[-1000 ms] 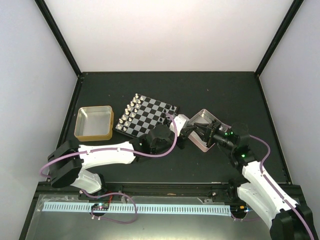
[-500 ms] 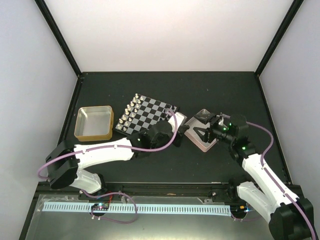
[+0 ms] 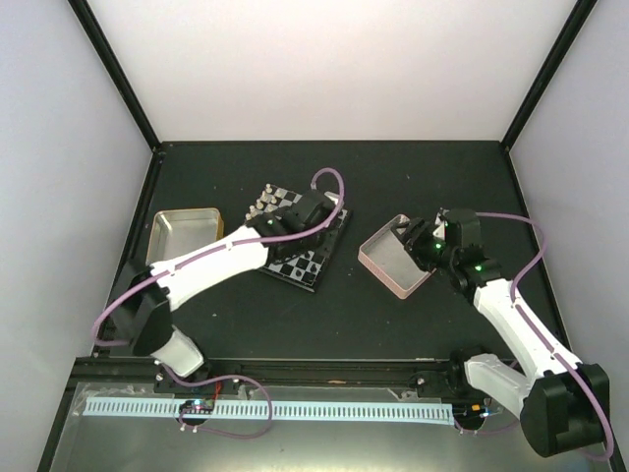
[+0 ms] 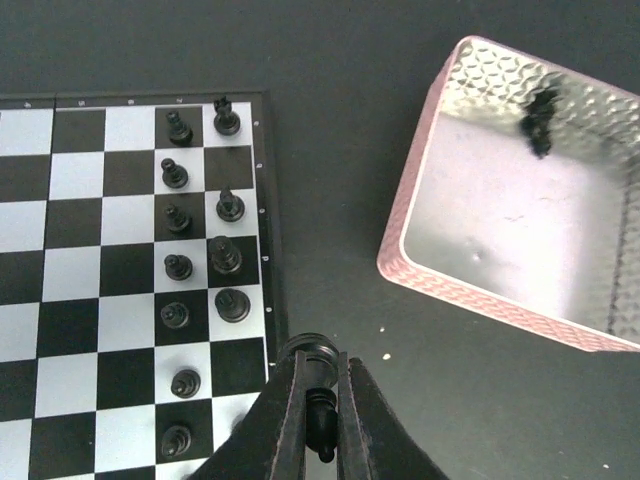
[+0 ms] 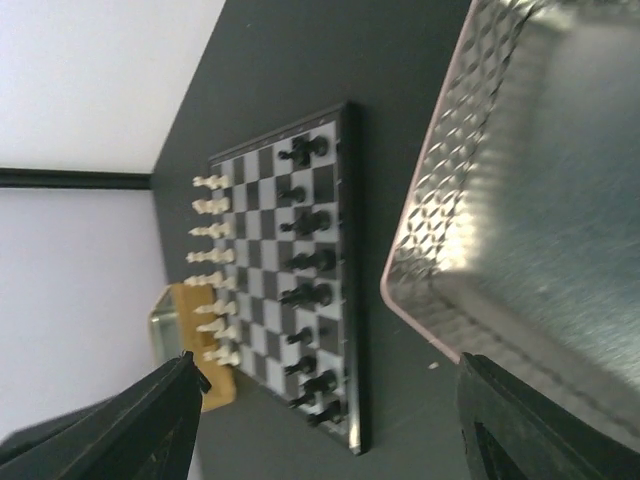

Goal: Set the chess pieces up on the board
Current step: Place the chess piece on the chessboard.

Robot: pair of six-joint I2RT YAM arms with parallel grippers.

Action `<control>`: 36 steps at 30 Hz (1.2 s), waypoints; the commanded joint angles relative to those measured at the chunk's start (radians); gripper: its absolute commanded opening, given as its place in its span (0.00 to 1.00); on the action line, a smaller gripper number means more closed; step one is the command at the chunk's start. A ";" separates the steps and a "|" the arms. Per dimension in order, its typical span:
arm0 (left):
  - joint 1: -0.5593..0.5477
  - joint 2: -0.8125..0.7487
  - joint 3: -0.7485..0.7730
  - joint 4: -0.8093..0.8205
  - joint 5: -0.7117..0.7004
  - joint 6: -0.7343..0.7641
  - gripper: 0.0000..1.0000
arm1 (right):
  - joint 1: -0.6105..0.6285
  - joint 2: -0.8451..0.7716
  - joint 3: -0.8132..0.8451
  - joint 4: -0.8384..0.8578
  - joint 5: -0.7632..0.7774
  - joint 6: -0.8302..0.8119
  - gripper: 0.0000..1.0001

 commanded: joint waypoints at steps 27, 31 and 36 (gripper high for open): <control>0.128 0.393 0.273 -0.336 0.136 -0.025 0.02 | -0.005 0.061 0.092 -0.071 0.160 -0.301 0.68; 0.134 0.420 0.309 -0.357 0.151 -0.022 0.03 | -0.004 0.063 0.104 -0.081 0.148 -0.315 0.68; 0.138 0.451 0.350 -0.396 0.155 -0.026 0.04 | -0.004 0.056 0.120 -0.103 0.148 -0.324 0.67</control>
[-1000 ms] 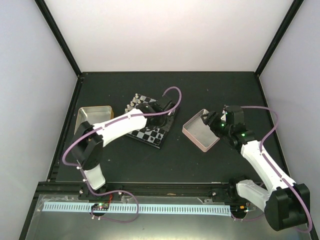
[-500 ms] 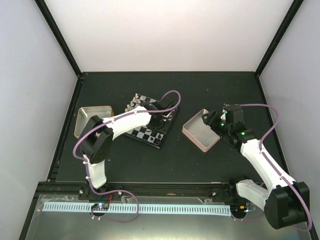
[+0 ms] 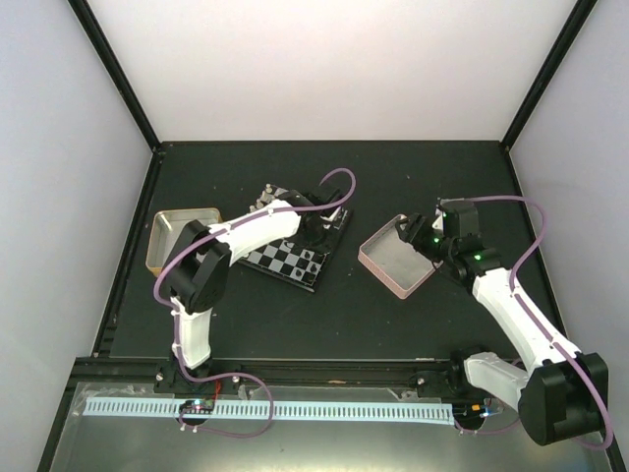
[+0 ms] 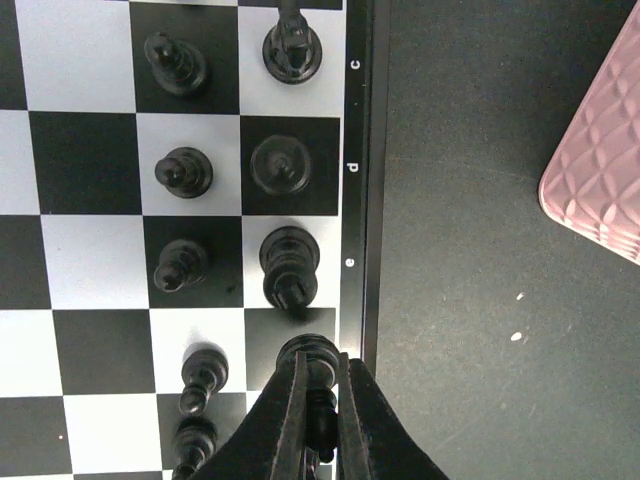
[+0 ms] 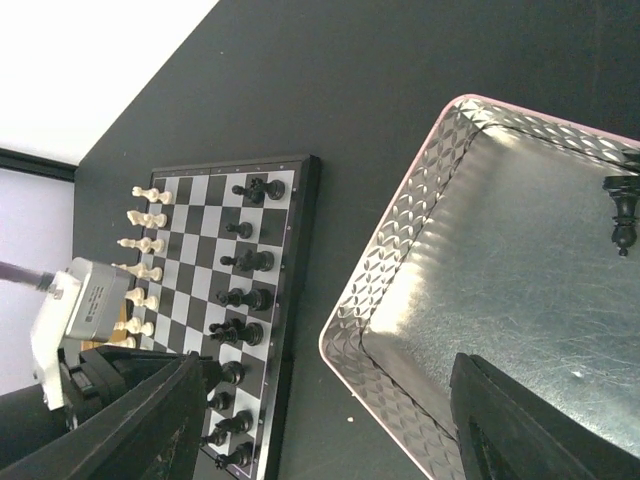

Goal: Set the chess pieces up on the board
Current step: Place the chess piece on the chessboard.

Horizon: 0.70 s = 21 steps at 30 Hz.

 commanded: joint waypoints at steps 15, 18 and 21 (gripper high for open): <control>0.012 0.089 0.127 -0.138 0.016 -0.043 0.17 | 0.026 -0.050 0.049 -0.062 0.010 -0.043 0.67; 0.012 0.096 0.140 -0.155 0.011 -0.052 0.21 | 0.033 -0.056 0.052 -0.061 0.015 -0.044 0.68; 0.012 0.093 0.138 -0.162 0.000 -0.059 0.24 | 0.040 -0.057 0.054 -0.061 0.019 -0.043 0.68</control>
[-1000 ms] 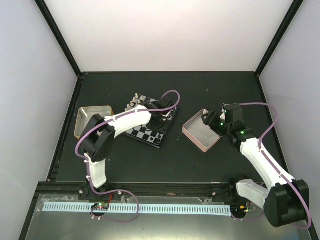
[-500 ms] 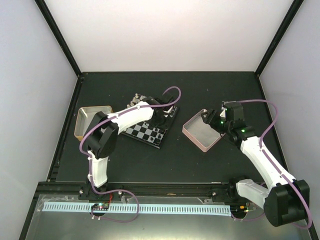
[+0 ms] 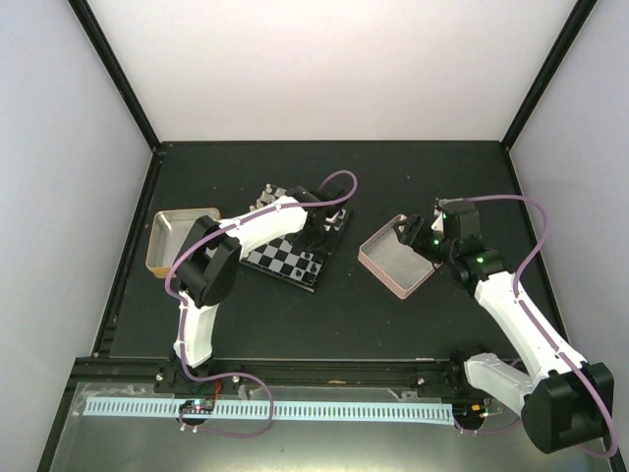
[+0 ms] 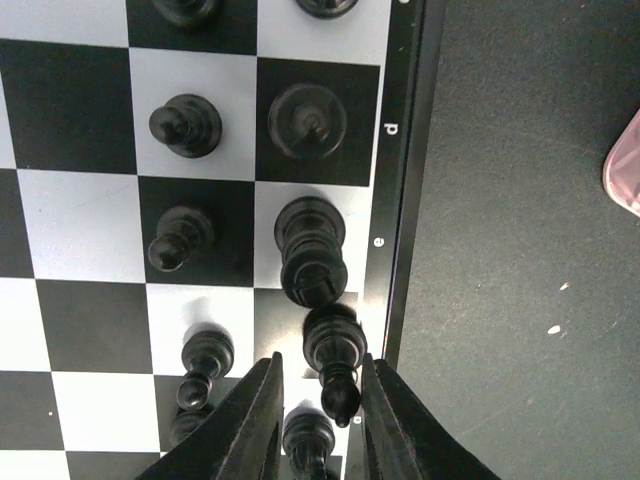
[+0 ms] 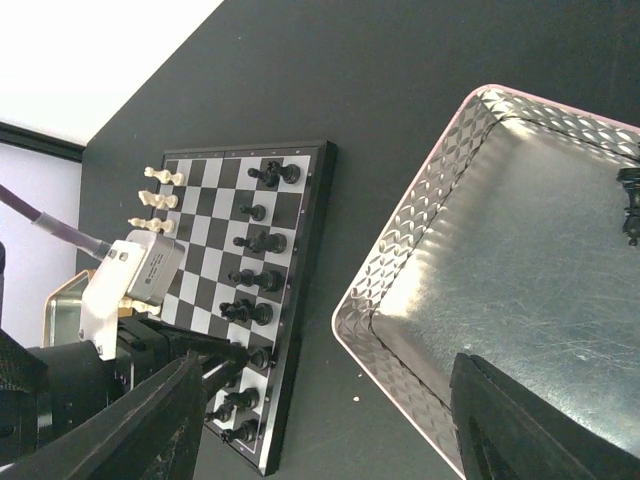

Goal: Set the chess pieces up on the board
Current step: Place the chess piece on the chessboard, then move the chess piece to the chessboard.

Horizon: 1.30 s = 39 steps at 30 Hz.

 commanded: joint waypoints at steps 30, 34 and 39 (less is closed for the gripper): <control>0.036 -0.297 -0.054 0.116 -0.005 -0.040 0.44 | 0.097 0.282 0.220 -0.017 -0.062 -0.300 0.62; 0.079 -0.462 -0.212 0.241 -0.052 -0.044 0.45 | 0.217 0.458 0.360 -0.050 0.017 -0.307 0.60; 0.134 -0.672 -0.406 0.356 -0.120 -0.052 0.46 | 0.300 0.663 0.532 -0.106 0.123 -0.277 0.50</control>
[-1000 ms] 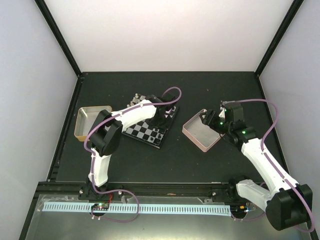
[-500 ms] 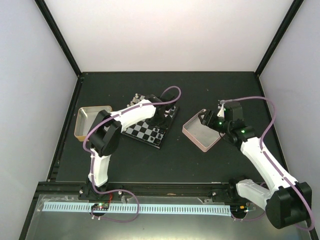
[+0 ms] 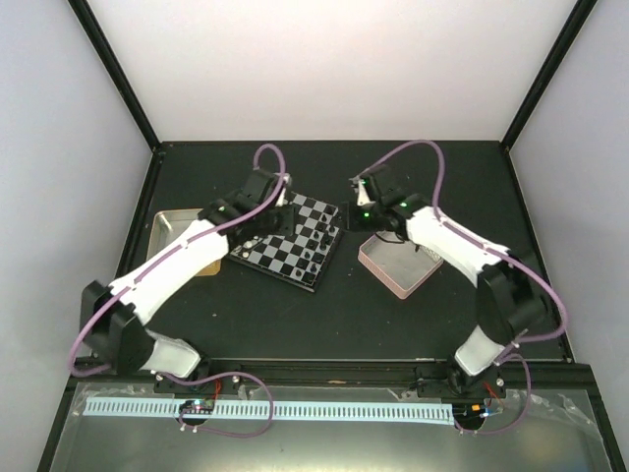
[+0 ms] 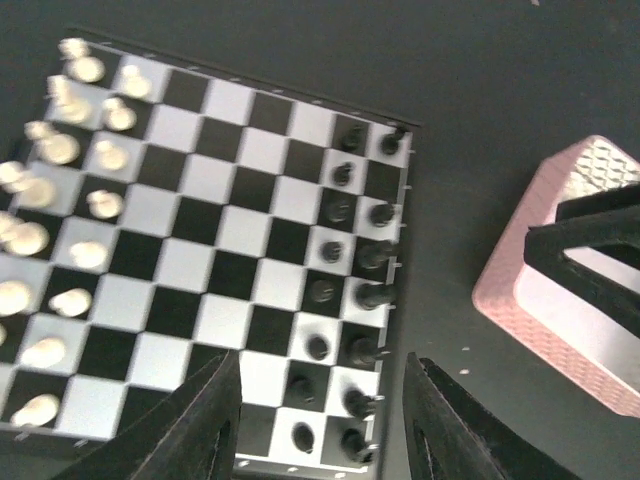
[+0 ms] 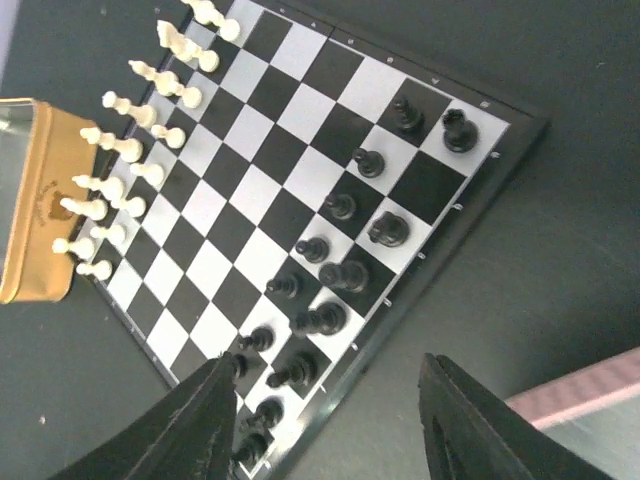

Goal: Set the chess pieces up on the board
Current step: Move the chess piece to the chessboard.

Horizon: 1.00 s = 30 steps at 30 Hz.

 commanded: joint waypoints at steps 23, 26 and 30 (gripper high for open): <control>0.105 -0.385 -0.367 0.247 -0.136 -0.004 0.53 | 0.112 0.488 0.384 -0.163 0.278 0.045 0.24; 0.107 -0.385 -0.369 0.240 -0.134 -0.007 0.53 | 0.113 0.500 0.390 -0.168 0.266 0.038 0.22; 0.106 -0.385 -0.373 0.239 -0.133 -0.010 0.53 | 0.118 0.508 0.396 -0.172 0.251 0.024 0.23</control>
